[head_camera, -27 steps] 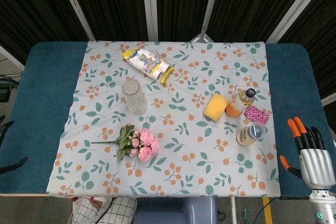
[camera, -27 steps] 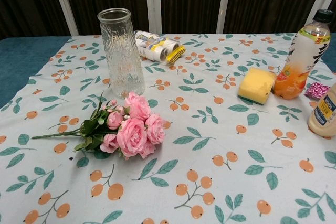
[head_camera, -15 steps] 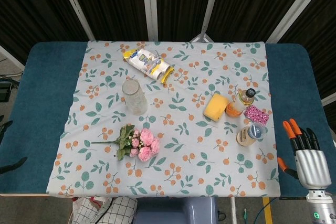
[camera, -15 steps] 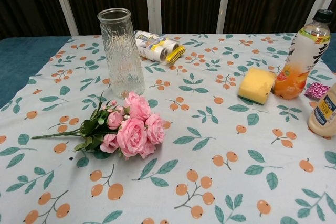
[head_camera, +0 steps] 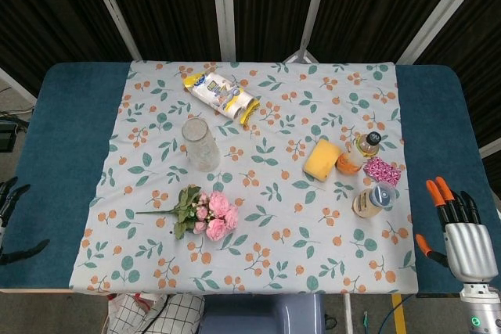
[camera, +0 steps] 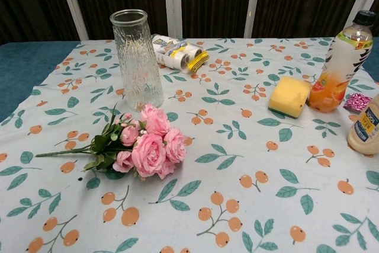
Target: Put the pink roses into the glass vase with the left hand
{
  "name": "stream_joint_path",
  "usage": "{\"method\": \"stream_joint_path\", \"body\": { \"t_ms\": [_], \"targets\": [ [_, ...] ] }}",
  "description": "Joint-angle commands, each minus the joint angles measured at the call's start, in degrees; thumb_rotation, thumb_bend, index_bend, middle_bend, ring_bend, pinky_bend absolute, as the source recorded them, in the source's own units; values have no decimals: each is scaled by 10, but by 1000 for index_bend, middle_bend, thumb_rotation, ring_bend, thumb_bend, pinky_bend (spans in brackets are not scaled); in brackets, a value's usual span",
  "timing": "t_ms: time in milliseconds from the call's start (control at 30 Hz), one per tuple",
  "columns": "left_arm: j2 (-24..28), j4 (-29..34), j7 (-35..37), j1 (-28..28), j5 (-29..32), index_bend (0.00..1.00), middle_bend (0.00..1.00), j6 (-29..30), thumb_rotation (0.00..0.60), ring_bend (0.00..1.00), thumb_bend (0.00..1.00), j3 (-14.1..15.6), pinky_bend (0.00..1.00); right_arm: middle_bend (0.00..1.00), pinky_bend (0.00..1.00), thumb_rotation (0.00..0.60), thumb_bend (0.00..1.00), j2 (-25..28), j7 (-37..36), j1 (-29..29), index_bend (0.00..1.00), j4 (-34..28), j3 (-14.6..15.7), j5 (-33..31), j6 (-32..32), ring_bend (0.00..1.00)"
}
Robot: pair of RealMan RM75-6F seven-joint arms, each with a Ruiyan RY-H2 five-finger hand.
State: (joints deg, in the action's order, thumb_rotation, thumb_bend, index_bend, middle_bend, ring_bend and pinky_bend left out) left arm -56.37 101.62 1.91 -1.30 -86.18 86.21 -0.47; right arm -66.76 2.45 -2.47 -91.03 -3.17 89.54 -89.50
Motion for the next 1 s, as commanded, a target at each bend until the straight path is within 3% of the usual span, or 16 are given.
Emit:
{"method": "stream_joint_path", "body": {
  "t_ms": [33,167,333,567,767,1000],
  "targets": [
    [13,25,12,-7,14,123,0,-22,600,0,114,2,0,40,65,600,317,2,-7,1,10,0,-1,-2,0,109],
    [28,52,35,-35,32,110,0,-70,600,0,104,-9,0,40,65,600,317,4,-13,0,10,0,-1,-4,2,109],
    [36,82,-13,-93,80,106,0,-144,600,0,87,-40,0,40,65,600,316,5,-16,0,10,-2,-1,-2,1,109],
    [-26,98,-115,-172,150,98,2,-219,600,0,87,-72,0,40,65,600,317,4,-18,-1,10,-1,-1,-7,7,109],
    [-64,116,-181,-222,208,98,4,-269,600,0,85,-73,0,40,65,600,317,2,-16,-1,9,-1,-2,-9,8,109],
    [-103,125,-237,-253,250,98,7,-274,600,0,84,-67,0,40,65,600,317,2,-17,-1,10,-1,-3,-12,10,109]
  ]
}}
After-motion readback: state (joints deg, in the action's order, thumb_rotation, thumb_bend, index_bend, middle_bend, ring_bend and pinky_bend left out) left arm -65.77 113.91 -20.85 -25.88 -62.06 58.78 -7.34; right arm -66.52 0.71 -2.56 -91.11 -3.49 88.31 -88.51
